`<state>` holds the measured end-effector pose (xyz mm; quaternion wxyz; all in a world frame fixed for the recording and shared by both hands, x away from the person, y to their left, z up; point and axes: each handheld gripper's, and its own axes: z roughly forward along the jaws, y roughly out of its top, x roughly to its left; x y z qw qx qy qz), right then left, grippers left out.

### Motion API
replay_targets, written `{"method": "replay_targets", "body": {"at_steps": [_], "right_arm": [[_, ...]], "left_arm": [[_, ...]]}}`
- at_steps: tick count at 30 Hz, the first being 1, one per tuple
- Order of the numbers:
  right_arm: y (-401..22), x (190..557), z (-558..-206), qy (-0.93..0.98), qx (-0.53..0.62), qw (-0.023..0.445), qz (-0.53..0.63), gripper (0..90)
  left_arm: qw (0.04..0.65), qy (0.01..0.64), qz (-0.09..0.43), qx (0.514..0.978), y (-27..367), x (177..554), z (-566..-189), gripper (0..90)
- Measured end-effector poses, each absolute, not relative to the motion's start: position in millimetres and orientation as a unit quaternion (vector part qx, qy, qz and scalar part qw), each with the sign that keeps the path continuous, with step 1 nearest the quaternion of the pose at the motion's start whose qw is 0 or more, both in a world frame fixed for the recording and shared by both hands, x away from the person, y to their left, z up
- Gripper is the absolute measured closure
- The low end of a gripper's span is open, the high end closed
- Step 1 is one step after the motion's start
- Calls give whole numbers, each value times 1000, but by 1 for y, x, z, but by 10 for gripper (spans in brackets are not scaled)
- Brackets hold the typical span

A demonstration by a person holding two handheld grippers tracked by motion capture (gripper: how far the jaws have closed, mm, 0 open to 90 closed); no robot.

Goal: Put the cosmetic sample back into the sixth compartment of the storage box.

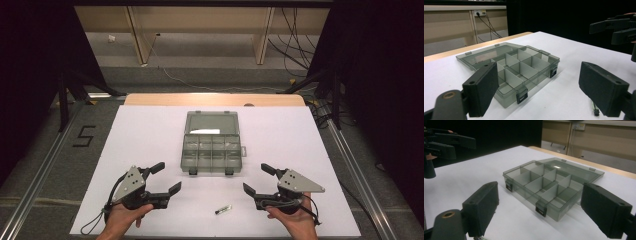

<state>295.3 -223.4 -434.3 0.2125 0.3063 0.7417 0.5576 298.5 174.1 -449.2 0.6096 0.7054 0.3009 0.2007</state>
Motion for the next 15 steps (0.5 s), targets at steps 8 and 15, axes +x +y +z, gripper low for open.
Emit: {"method": "replay_targets", "body": {"at_steps": [8,15], "right_arm": [[-223,295,-434,743,306,209,558,159],[-221,296,-435,748,296,215,554,158]], "left_arm": [[607,302,201,707,174,298,-449,160],[606,301,201,708,174,298,-449,158]]}}
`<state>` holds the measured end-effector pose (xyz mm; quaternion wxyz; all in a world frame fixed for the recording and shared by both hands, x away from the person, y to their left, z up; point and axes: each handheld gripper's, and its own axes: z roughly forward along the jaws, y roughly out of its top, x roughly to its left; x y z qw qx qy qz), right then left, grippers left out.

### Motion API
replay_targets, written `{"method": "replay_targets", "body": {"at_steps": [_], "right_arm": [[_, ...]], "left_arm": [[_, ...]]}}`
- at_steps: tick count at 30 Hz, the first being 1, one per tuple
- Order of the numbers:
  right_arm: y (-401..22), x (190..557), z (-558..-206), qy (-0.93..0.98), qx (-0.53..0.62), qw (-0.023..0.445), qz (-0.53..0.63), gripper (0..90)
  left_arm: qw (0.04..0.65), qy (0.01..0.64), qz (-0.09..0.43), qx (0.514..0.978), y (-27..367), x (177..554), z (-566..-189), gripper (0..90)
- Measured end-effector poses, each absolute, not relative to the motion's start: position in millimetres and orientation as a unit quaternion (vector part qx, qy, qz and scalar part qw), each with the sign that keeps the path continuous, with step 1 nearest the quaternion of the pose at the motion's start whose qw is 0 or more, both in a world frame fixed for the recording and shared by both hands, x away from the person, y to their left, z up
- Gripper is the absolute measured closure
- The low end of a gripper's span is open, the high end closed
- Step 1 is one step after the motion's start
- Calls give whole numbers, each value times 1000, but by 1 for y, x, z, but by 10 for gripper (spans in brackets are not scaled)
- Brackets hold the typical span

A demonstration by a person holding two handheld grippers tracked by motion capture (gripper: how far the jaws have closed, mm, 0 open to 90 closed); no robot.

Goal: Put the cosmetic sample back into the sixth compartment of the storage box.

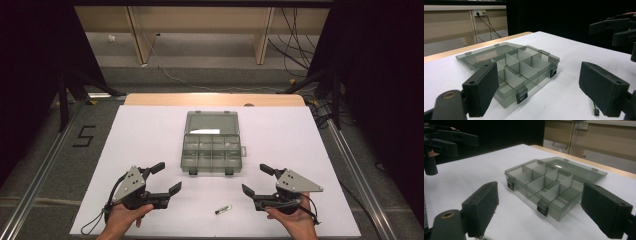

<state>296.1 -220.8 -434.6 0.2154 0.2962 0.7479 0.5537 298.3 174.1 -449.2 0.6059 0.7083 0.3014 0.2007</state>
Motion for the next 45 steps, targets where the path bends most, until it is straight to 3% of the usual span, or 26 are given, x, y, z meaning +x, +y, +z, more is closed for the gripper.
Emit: {"method": "replay_targets", "body": {"at_steps": [28,45], "right_arm": [[-189,308,-432,836,194,201,472,159],[-169,320,-437,900,143,129,391,183]], "left_arm": [[606,306,202,706,176,300,-450,158],[605,310,199,706,175,301,-451,158]]}}
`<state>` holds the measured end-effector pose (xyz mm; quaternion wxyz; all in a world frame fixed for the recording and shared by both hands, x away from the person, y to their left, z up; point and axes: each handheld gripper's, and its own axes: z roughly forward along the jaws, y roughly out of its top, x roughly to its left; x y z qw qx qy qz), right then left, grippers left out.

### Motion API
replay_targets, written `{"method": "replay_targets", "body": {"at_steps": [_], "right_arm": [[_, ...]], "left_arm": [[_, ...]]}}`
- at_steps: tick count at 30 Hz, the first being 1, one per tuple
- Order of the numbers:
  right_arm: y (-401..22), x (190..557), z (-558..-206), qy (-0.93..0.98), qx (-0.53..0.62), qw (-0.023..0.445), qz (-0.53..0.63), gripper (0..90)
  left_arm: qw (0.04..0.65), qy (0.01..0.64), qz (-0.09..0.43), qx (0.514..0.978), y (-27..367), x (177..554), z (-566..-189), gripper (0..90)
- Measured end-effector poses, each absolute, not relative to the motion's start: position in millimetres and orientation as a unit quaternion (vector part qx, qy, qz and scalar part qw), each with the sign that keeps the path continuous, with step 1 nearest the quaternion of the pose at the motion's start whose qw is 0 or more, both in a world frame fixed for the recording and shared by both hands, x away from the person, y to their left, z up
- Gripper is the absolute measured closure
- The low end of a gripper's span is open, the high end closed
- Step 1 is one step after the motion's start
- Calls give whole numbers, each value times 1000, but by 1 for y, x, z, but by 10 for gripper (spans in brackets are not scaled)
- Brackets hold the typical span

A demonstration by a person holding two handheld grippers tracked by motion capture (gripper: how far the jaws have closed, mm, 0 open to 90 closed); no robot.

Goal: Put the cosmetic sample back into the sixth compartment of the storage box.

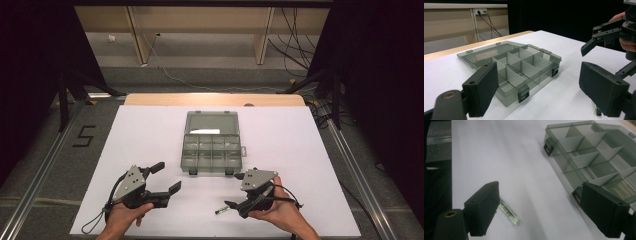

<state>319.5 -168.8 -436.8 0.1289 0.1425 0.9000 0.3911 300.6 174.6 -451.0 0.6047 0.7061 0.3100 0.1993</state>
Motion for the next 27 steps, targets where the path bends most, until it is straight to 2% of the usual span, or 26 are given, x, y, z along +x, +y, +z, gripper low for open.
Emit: {"method": "replay_targets", "body": {"at_steps": [6,14,22,27], "right_arm": [[-159,324,-435,922,122,98,354,210],[-146,331,-435,942,92,80,311,245],[-123,333,-441,967,46,46,246,323],[-118,332,-449,976,28,46,209,369]], "left_arm": [[606,311,198,705,174,301,-451,158],[604,307,199,708,174,301,-451,158],[607,305,197,707,173,301,-450,158],[607,306,197,706,174,301,-450,158]]}}
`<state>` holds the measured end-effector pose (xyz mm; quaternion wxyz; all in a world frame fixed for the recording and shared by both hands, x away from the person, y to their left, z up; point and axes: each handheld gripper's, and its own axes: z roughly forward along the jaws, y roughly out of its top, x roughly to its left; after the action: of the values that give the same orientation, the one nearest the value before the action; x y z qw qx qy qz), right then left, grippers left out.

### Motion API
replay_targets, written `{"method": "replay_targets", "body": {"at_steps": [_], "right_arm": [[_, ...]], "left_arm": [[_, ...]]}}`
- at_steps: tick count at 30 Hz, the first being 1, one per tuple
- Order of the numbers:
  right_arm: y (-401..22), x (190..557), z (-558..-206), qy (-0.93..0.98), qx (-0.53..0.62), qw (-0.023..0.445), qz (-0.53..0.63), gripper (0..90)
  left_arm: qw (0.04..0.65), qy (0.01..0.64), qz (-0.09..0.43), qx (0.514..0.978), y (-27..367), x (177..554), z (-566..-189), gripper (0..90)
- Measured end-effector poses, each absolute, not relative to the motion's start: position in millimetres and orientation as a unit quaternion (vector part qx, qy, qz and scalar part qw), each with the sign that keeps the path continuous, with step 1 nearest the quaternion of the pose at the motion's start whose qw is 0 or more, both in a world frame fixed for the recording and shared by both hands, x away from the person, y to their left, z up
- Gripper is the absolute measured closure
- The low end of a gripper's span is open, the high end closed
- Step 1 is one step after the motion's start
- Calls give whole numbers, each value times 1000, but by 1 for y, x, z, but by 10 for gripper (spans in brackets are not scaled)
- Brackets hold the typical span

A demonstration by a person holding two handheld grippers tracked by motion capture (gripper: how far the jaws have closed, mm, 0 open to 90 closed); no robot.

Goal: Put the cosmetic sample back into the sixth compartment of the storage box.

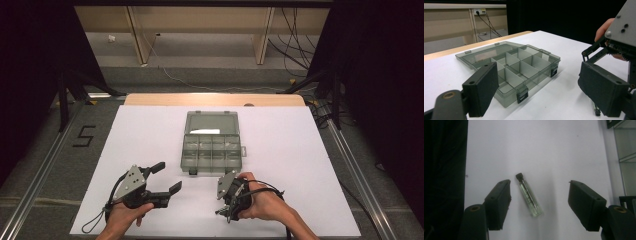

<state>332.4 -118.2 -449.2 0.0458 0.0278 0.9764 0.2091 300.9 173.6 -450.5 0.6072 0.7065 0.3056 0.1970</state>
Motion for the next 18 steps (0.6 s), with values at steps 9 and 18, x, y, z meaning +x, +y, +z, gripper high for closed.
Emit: {"method": "replay_targets", "body": {"at_steps": [9,18], "right_arm": [[-115,334,-454,983,8,28,181,485],[-112,336,-457,985,5,17,171,587]], "left_arm": [[607,306,197,707,173,301,-451,158],[607,306,197,707,173,301,-451,159]]}}
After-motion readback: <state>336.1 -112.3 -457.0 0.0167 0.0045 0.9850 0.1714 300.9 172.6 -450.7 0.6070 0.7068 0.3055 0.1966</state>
